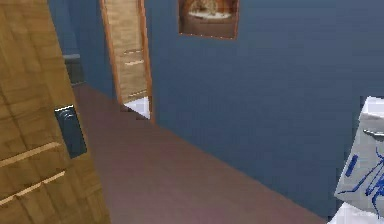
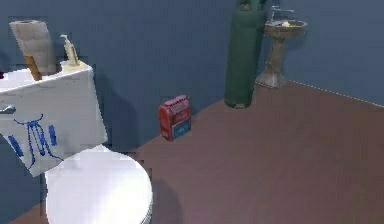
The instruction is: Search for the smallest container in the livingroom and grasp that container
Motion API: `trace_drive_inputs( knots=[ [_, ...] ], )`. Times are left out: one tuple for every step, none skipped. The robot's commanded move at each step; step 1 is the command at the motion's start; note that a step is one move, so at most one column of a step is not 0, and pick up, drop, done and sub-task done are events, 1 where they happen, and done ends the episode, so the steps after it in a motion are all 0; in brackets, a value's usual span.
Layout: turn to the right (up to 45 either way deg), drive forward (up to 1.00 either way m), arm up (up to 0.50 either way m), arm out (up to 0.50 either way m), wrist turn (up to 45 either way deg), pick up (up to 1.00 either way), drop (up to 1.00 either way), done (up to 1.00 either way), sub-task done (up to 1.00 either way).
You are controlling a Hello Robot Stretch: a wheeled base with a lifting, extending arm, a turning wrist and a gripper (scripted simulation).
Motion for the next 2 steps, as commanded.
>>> trace_drive_inputs(
  knots=[
    [0.0,0.95,0.0,0.0,0.0,0.0,0.0,0.0,0.0],
    [45.0,0.0,0.0,0.0,0.0,0.0,0.0,0.0,0.0]
  ],
)
